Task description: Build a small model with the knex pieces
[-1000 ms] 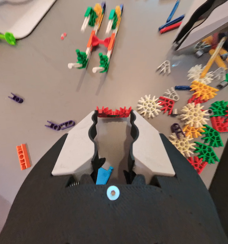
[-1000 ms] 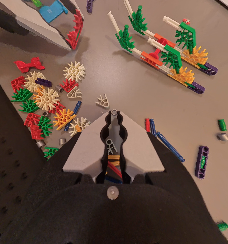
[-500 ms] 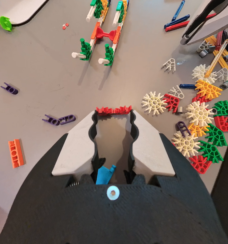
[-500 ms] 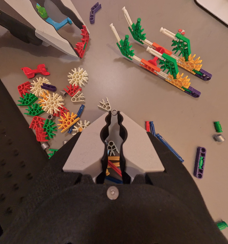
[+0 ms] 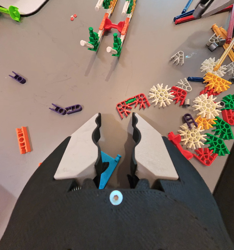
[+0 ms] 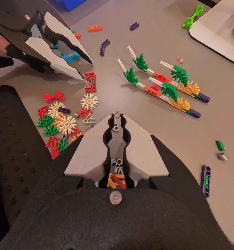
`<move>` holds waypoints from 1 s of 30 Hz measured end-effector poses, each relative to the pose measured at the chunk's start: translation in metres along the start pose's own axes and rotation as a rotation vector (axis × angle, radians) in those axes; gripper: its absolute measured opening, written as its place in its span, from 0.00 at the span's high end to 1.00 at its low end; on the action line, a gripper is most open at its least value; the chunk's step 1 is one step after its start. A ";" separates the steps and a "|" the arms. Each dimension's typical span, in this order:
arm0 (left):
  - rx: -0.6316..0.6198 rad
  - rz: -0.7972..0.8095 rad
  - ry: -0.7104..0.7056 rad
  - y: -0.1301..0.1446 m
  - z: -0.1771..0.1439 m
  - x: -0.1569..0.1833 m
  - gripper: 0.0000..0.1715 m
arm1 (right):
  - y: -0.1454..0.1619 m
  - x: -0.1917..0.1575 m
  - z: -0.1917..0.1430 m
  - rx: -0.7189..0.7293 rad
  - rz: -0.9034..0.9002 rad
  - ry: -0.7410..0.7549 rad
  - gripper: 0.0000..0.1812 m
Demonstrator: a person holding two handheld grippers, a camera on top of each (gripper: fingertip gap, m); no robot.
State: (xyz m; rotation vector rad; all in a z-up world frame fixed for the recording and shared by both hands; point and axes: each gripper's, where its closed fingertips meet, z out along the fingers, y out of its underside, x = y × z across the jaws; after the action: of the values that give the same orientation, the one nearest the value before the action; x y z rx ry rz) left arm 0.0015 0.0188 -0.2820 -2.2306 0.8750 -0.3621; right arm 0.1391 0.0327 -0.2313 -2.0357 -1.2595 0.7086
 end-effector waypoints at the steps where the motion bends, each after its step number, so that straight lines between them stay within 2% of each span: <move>1: 0.004 0.004 -0.008 -0.001 -0.002 -0.001 0.74 | -0.003 -0.001 -0.001 0.013 0.011 -0.006 0.96; 9: 0.031 0.020 -0.055 -0.011 -0.017 -0.007 0.74 | -0.012 0.001 -0.013 0.079 0.089 -0.021 0.96; 15: 0.020 0.013 -0.058 -0.004 -0.024 -0.009 0.74 | 0.021 0.026 -0.043 0.026 0.132 0.077 0.96; 19: 0.037 0.021 -0.037 -0.010 -0.025 -0.001 0.75 | 0.041 0.042 -0.069 0.032 0.202 0.130 0.96; 25: 0.115 0.136 0.042 -0.049 -0.019 0.038 0.80 | 0.047 0.034 -0.095 0.108 0.324 0.077 0.96; 30: 0.096 0.203 0.130 -0.059 -0.001 0.075 0.79 | 0.076 0.034 -0.091 -0.022 0.233 0.166 0.96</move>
State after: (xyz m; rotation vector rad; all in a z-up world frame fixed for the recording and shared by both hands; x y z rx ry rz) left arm 0.0845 -0.0014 -0.2399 -2.0269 1.1184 -0.4470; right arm 0.2613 0.0162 -0.2326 -2.2322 -0.9509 0.6176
